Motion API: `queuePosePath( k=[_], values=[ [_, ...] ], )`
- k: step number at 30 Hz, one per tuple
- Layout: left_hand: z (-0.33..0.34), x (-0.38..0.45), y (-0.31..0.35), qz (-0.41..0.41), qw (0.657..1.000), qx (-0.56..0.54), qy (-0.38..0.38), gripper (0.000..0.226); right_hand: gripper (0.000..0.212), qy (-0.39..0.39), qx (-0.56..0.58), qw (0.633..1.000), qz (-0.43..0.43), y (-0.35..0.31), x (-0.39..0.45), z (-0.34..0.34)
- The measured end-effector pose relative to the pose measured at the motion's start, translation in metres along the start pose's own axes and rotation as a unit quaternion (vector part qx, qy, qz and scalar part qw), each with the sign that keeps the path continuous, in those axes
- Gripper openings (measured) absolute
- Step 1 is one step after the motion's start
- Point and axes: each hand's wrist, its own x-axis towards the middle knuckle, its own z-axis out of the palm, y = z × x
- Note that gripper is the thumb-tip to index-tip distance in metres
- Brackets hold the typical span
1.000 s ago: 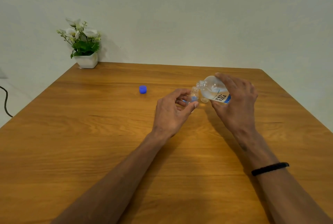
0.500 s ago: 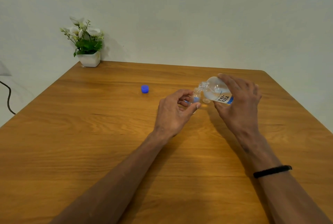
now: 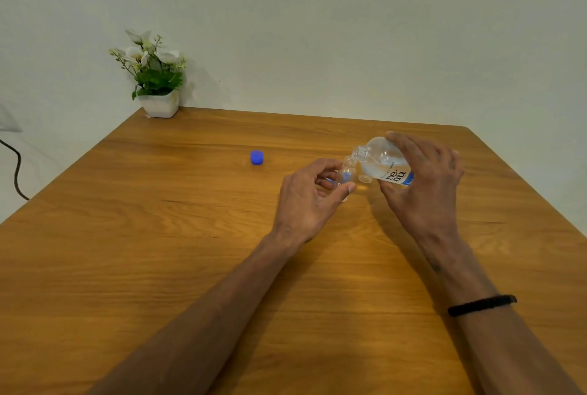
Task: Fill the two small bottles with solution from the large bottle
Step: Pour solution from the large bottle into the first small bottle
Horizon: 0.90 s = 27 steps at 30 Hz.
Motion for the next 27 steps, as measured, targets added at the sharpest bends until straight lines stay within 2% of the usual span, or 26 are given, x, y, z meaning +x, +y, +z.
queuePosePath(
  k=[27],
  values=[
    [-0.0012,-0.0003,0.0005,0.001,1.000,-0.010,-0.001,0.044,0.085,0.001,-0.001,1.000,-0.003,-0.0009,-0.0004,-0.0007]
  ],
)
